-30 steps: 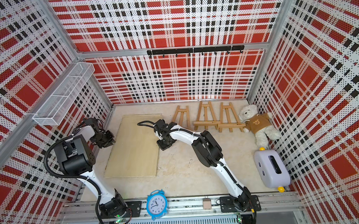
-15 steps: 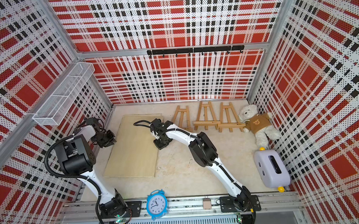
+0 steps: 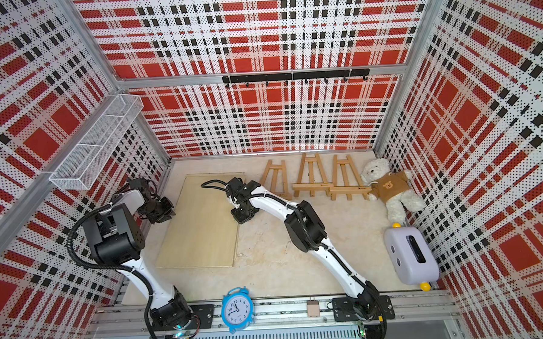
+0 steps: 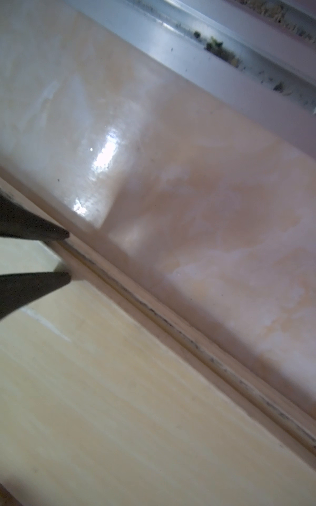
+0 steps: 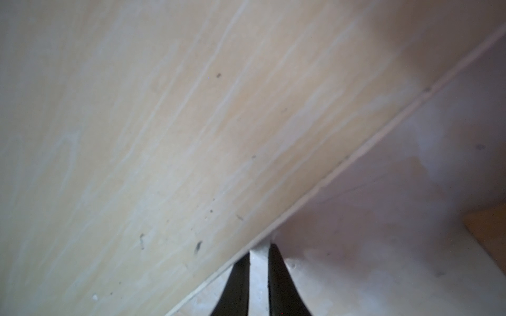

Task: Disassemble the easel
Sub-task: Adjust the drawing board.

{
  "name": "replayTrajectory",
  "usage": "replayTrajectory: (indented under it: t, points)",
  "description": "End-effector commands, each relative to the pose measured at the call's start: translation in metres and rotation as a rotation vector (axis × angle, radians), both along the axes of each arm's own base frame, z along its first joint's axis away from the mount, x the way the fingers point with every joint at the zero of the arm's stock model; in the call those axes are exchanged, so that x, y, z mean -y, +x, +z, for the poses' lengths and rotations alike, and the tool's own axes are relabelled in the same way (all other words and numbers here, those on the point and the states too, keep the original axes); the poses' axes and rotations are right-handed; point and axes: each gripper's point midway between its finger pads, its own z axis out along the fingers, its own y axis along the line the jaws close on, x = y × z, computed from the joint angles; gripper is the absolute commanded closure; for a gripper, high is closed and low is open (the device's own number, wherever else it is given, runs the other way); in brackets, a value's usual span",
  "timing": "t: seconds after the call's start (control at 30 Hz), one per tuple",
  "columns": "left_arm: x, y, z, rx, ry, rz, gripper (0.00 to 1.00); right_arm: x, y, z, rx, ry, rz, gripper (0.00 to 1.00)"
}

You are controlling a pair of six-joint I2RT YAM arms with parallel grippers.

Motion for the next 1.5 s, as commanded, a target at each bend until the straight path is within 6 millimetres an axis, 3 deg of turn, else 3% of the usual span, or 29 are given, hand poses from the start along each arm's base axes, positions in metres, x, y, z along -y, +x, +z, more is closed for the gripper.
replayTrajectory:
  t: [0.0,0.13,0.23,0.4,0.57,0.7,0.83,0.93,1.27,1.47]
  points:
    - [0.013,0.007,0.005,0.013,-0.027,-0.01,0.75,-0.034,0.018,0.017,0.073,0.134,0.012,0.83]
    - [0.012,0.012,0.012,0.037,-0.03,-0.004,0.75,-0.031,0.019,0.019,0.073,0.129,0.01,0.82]
    - [0.011,0.015,0.023,0.064,-0.026,0.001,0.75,-0.022,0.019,0.027,0.087,0.118,0.012,0.75]
    - [0.001,0.017,0.062,0.151,0.018,0.021,0.75,-0.005,0.013,0.066,0.132,0.161,0.05,0.76]
    - [0.0,0.012,0.12,0.271,0.083,0.024,0.75,-0.009,-0.025,0.119,0.116,0.292,0.212,0.83]
    - [0.008,-0.007,0.174,0.4,0.132,0.052,0.74,-0.022,-0.084,0.146,0.029,0.405,0.427,0.84]
    - [0.025,-0.033,0.248,0.615,0.193,0.073,0.73,-0.03,-0.133,0.136,-0.09,0.391,0.553,0.85]
    - [0.042,-0.057,0.29,0.713,0.217,0.068,0.71,-0.038,-0.16,0.12,-0.155,0.346,0.641,0.86]
    - [0.091,-0.116,0.369,0.834,0.231,-0.009,0.7,-0.056,-0.234,0.088,-0.25,0.251,0.733,0.85]
    - [0.103,-0.132,0.412,0.949,0.259,-0.06,0.68,-0.065,-0.247,0.059,-0.237,0.191,0.751,0.85]
